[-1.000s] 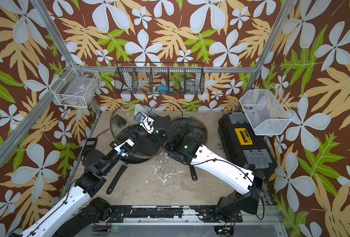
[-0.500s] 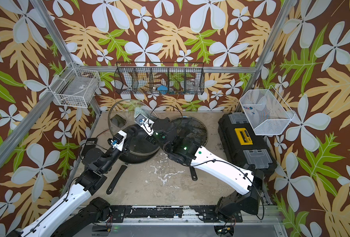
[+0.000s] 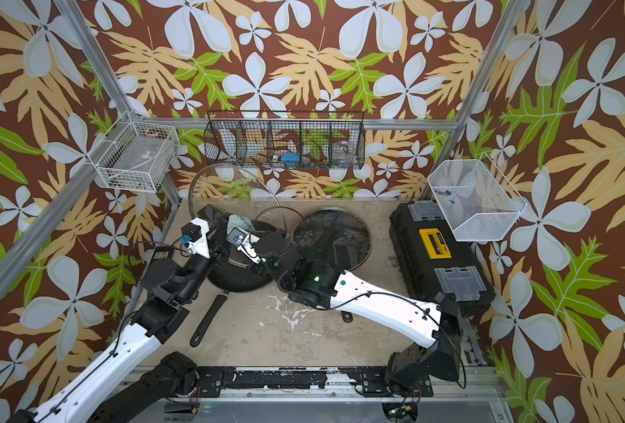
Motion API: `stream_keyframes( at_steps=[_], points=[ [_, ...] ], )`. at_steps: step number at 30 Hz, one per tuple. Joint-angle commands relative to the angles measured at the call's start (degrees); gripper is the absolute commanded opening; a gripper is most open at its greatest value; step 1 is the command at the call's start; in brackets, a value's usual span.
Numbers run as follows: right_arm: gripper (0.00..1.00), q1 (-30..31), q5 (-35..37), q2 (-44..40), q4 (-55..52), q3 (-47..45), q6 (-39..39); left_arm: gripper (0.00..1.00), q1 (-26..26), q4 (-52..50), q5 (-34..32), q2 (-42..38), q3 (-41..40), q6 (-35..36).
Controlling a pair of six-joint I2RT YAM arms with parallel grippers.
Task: Wipe the pot lid with a cloth
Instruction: Wipe the pot lid.
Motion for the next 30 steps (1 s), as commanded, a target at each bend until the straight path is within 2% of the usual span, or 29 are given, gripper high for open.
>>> stream_keyframes(
  at_steps=[1,4,8,10,21,25,30],
  points=[
    [0.0,-1.3,5.0,-0.8,-0.9,0.5,0.1,0.0,0.1,10.8,0.3,-0.4,1.7,-5.9],
    [0.0,-4.2,5.1,-2.4,-1.2,1.7,1.4,0.0,0.1,10.0,-0.5,-0.4,2.0,-8.1],
    [0.0,-4.8,6.0,-3.2,0.5,0.5,0.1,0.0,0.1,9.9,-2.1,-0.2,1.6,-14.8],
    [0.0,-4.1,4.1,-3.0,0.7,-0.4,0.3,0.0,0.1,10.0,-2.2,-0.2,1.4,-17.8],
    [0.0,2.4,3.4,3.0,0.0,-0.9,0.8,0.0,0.1,6.4,-3.0,0.2,4.1,-31.1],
    [0.0,1.4,7.4,1.3,0.5,-0.6,-0.4,0.0,0.1,6.3,-3.9,0.2,3.8,-33.9],
    [0.0,-1.5,8.1,-1.3,0.5,0.3,0.1,0.0,0.1,6.3,-5.1,0.2,3.5,-38.4]
  ],
)
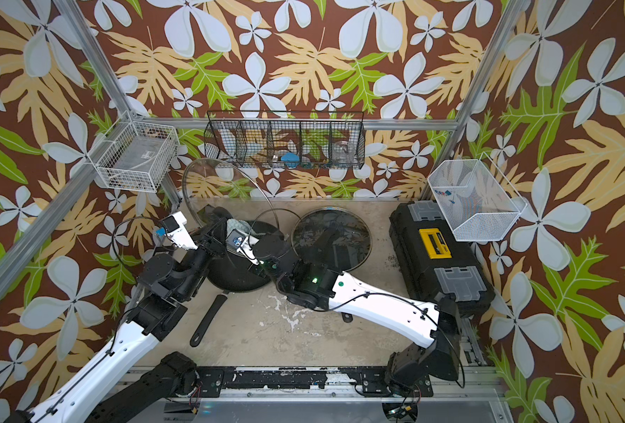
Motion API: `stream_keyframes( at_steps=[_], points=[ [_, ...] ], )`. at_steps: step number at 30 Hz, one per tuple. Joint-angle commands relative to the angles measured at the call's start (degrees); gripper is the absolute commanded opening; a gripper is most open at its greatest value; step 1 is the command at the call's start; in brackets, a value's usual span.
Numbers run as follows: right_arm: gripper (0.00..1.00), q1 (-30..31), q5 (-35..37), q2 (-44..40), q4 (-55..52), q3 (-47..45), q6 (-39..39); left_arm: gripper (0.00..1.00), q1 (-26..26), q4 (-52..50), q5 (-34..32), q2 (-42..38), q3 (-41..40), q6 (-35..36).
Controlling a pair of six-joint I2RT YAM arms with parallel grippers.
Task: Wipe the pot lid with a cloth
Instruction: Wipe the pot lid.
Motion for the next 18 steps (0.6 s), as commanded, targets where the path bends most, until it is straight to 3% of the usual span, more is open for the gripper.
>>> stream_keyframes(
  at_steps=[1,5,18],
  points=[
    [0.0,-1.2,6.0,-0.8,0.2,0.7,0.5,0.0,0.0,9.4,0.3,-0.5,0.5,-5.6],
    [0.0,0.3,3.4,0.7,0.2,0.3,1.7,0.0,0.0,10.3,0.9,-0.2,0.4,-9.5],
    [0.0,3.8,0.0,3.1,0.1,-0.8,2.1,0.0,0.0,9.7,2.1,0.7,2.1,-13.0]
  ],
)
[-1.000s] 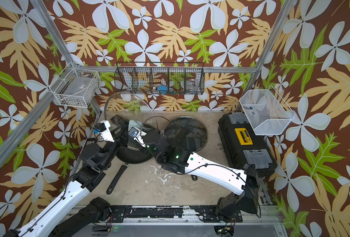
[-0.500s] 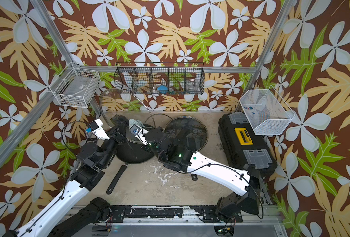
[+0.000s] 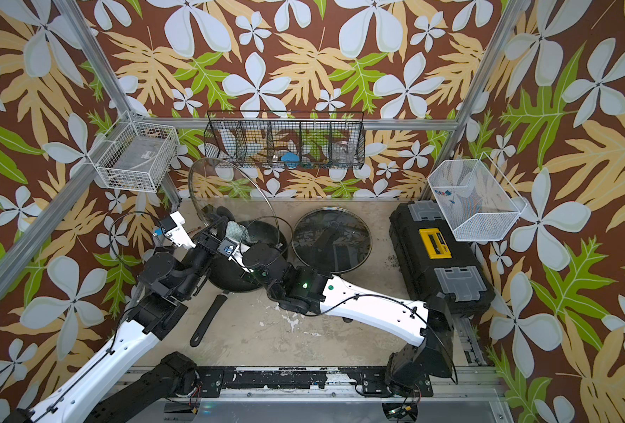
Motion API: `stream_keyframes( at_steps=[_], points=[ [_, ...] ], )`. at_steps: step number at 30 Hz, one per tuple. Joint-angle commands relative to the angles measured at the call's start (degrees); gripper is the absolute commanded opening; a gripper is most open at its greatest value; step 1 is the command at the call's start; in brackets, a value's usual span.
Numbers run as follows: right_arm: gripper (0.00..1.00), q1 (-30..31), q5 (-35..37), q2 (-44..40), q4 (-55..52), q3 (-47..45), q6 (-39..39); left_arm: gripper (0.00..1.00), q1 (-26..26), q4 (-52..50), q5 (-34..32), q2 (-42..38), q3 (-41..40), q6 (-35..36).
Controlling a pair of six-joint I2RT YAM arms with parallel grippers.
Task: Wipe the pot lid with a cloth
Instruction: Wipe the pot lid.
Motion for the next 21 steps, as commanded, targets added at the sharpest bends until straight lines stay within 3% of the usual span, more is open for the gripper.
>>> stream_keyframes(
  at_steps=[1,7,14,21],
  points=[
    [0.0,0.0,0.1,-0.8,0.2,-0.7,0.8,0.0,0.0,9.5,0.0,-0.1,1.4,-0.7],
    [0.0,-0.3,1.8,-5.4,1.9,-2.4,0.8,0.0,0.0,8.6,-2.7,0.3,1.1,3.3],
    [0.0,-1.3,3.8,-13.8,5.0,-8.2,1.8,0.0,0.0,5.6,-8.2,1.0,1.7,15.1],
    [0.0,-4.3,2.2,-22.5,6.3,-15.7,5.5,0.0,0.0,-1.3,-9.2,2.6,4.1,27.6]
  ],
)
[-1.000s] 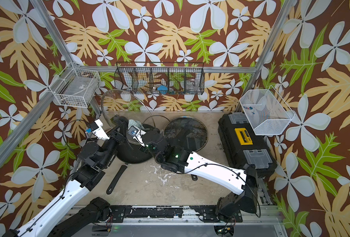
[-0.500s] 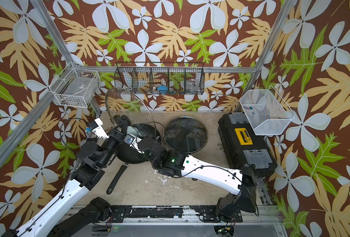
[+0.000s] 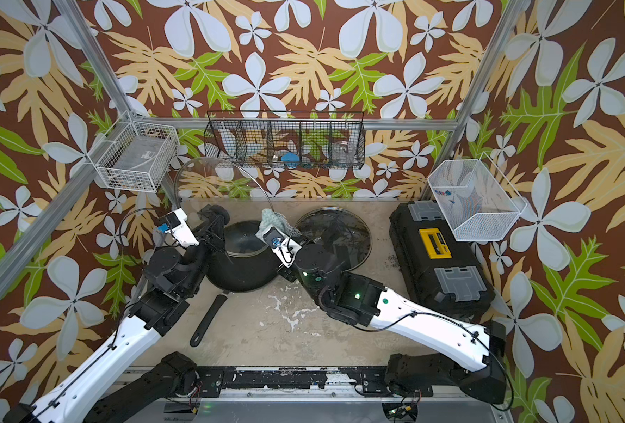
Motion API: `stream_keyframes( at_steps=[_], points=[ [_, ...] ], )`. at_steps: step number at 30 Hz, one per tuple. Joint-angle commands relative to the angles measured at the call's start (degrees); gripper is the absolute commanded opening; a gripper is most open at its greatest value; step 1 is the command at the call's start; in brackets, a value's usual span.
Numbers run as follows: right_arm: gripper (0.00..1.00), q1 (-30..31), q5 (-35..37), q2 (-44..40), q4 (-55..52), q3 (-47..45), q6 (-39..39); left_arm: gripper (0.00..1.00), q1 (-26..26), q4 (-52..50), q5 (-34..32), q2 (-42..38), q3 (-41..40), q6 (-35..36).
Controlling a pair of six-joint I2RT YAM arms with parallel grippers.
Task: Wipe the pot lid with a cloth
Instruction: Wipe the pot lid, then place the pot lid on the cooking pot.
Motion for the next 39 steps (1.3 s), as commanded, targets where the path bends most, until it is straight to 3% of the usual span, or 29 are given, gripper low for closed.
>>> stream_keyframes(
  at_steps=[1,5,14,25,39],
  points=[
    [0.0,-0.6,-1.1,-2.5,1.6,-2.4,2.8,0.0,0.0,1.7,0.1,0.7,3.2,9.0],
    [0.0,-1.0,-2.7,-5.6,0.8,-6.3,5.3,0.0,0.0,-7.6,1.1,3.4,8.5,14.4],
    [0.0,-1.5,-4.0,-9.8,-1.2,-11.3,8.5,0.0,0.6,-17.8,0.7,8.0,13.6,20.9],
    [0.0,-1.9,-8.2,-11.0,-4.0,-18.1,16.8,0.0,5.4,-25.8,9.9,17.0,20.8,23.3],
    [0.0,-3.3,-13.9,-8.0,-5.0,-16.4,17.2,0.0,6.1,-43.8,11.8,29.6,33.3,33.4]
  ],
)
